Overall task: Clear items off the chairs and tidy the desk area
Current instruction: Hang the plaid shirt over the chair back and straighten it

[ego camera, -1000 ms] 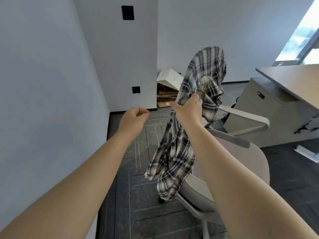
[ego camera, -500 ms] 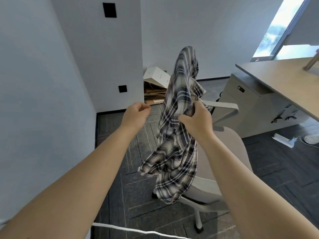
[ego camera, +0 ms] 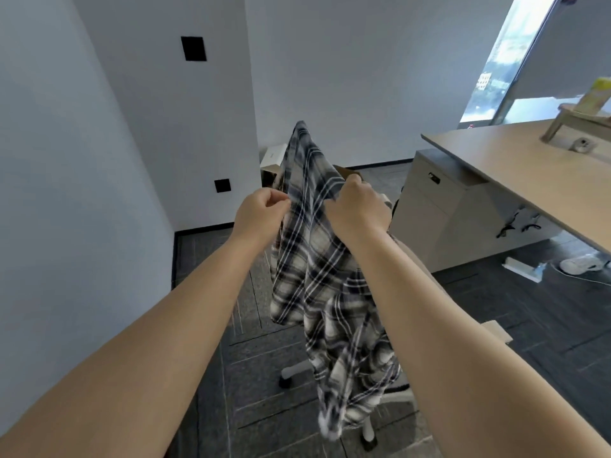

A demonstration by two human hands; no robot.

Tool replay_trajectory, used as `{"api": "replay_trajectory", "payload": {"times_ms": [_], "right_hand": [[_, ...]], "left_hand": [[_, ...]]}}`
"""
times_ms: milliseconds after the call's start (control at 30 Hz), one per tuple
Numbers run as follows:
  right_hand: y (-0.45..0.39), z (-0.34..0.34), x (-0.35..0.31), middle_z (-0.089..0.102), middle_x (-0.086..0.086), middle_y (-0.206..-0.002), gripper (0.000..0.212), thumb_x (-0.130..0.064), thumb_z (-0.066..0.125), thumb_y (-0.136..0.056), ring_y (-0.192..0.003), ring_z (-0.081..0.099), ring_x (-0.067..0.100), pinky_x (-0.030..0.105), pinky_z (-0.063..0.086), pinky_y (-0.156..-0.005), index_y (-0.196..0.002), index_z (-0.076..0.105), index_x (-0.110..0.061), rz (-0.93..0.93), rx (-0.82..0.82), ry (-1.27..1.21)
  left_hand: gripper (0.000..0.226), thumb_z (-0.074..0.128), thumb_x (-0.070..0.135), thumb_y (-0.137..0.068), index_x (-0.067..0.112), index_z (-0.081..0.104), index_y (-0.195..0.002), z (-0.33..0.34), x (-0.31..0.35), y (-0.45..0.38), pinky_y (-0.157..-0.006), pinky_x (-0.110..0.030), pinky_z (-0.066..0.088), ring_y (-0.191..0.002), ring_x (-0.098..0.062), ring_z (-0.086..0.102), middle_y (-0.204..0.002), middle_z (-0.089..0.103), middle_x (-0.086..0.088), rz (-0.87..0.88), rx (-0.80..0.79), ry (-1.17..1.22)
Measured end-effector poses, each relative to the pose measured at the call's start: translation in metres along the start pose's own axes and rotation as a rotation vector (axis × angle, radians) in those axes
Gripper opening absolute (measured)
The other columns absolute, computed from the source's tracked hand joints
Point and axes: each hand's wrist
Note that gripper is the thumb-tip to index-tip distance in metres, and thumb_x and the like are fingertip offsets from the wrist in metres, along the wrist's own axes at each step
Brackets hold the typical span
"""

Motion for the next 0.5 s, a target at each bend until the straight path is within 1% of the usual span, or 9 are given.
{"api": "replay_trajectory", "payload": {"times_ms": [33, 100, 133, 200, 267, 333, 400, 433, 500], "right_hand": [[-0.002, 0.0, 0.002, 0.055, 0.015, -0.127, 0.033, -0.022, 0.044, -0.094, -0.116, 0.051, 0.033, 0.039, 0.045, -0.085, -0.121, 0.044, -0.003, -0.002, 0.027, 0.027], [-0.001, 0.003, 0.011, 0.059, 0.014, -0.122, 0.027, -0.017, 0.041, -0.094, -0.111, 0.055, 0.032, 0.036, 0.043, -0.076, -0.116, 0.048, -0.003, -0.035, 0.095, 0.077], [0.0, 0.004, 0.017, 0.06, 0.014, -0.12, 0.026, -0.016, 0.04, -0.094, -0.107, 0.058, 0.032, 0.034, 0.04, -0.072, -0.114, 0.049, -0.003, -0.063, 0.122, 0.095], [0.004, 0.001, 0.029, 0.064, 0.013, -0.112, 0.026, -0.02, 0.041, -0.092, -0.098, 0.061, 0.032, 0.032, 0.038, -0.068, -0.109, 0.053, -0.004, -0.102, 0.16, 0.1], [0.007, -0.007, 0.039, 0.065, 0.011, -0.098, 0.026, -0.025, 0.045, -0.088, -0.084, 0.06, 0.029, 0.031, 0.04, -0.067, -0.102, 0.056, -0.006, -0.1, 0.175, 0.08], [0.01, -0.013, 0.048, 0.059, 0.006, -0.081, 0.023, -0.028, 0.048, -0.083, -0.072, 0.053, 0.025, 0.029, 0.039, -0.063, -0.089, 0.054, -0.007, -0.073, 0.187, 0.067], [0.013, -0.017, 0.052, 0.054, 0.004, -0.079, 0.022, -0.032, 0.048, -0.083, -0.074, 0.054, 0.025, 0.03, 0.036, -0.063, -0.083, 0.048, -0.01, -0.052, 0.205, 0.099], [0.013, -0.017, 0.051, 0.056, 0.006, -0.085, 0.025, -0.036, 0.047, -0.084, -0.081, 0.056, 0.026, 0.031, 0.037, -0.065, -0.086, 0.05, -0.011, -0.05, 0.219, 0.132], [0.011, -0.013, 0.047, 0.06, 0.01, -0.104, 0.042, -0.045, 0.047, -0.086, -0.099, 0.057, 0.028, 0.035, 0.042, -0.075, -0.103, 0.054, -0.007, -0.051, 0.25, 0.213]], "left_hand": [[0.014, 0.047, 0.019, -0.09, 0.013, 0.057, -0.099, 0.001, 0.001, -0.001, -0.071, -0.022, 0.04, -0.09, -0.015, 0.052, -0.084, 0.055, 0.006, 0.007, -0.004, -0.006], [0.018, 0.046, 0.02, -0.091, 0.012, 0.056, -0.103, 0.003, 0.003, -0.004, -0.078, -0.026, 0.038, -0.093, -0.015, 0.051, -0.096, 0.055, 0.001, 0.021, -0.009, -0.016], [0.02, 0.047, 0.02, -0.091, 0.012, 0.055, -0.106, 0.004, 0.003, -0.007, -0.081, -0.026, 0.038, -0.094, -0.014, 0.05, -0.099, 0.054, 0.0, 0.033, -0.006, -0.02], [0.027, 0.047, 0.021, -0.092, 0.011, 0.053, -0.115, 0.007, 0.003, -0.013, -0.085, -0.027, 0.04, -0.096, -0.013, 0.049, -0.103, 0.052, 0.002, 0.064, -0.004, -0.042], [0.034, 0.047, 0.022, -0.092, 0.011, 0.048, -0.124, 0.013, 0.004, -0.02, -0.09, -0.028, 0.041, -0.102, -0.012, 0.047, -0.111, 0.051, 0.002, 0.095, -0.02, -0.071], [0.041, 0.05, 0.023, -0.091, 0.012, 0.042, -0.13, 0.02, 0.006, -0.027, -0.098, -0.029, 0.037, -0.115, -0.016, 0.046, -0.128, 0.048, -0.002, 0.142, -0.044, -0.095], [0.05, 0.053, 0.023, -0.089, 0.013, 0.037, -0.135, 0.026, 0.011, -0.033, -0.11, -0.036, 0.032, -0.129, -0.023, 0.038, -0.14, 0.04, -0.009, 0.209, -0.061, -0.153], [0.054, 0.054, 0.024, -0.088, 0.014, 0.034, -0.137, 0.028, 0.015, -0.036, -0.113, -0.04, 0.028, -0.133, -0.025, 0.033, -0.143, 0.036, -0.011, 0.242, -0.068, -0.196], [0.061, 0.056, 0.027, -0.087, 0.017, 0.028, -0.141, 0.031, 0.02, -0.042, -0.116, -0.043, 0.019, -0.138, -0.028, 0.023, -0.149, 0.027, -0.012, 0.301, -0.095, -0.304]]}}
Point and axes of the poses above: each hand's wrist, its own y-axis away from the middle knuckle, its own z-axis out of the palm, x = y × z
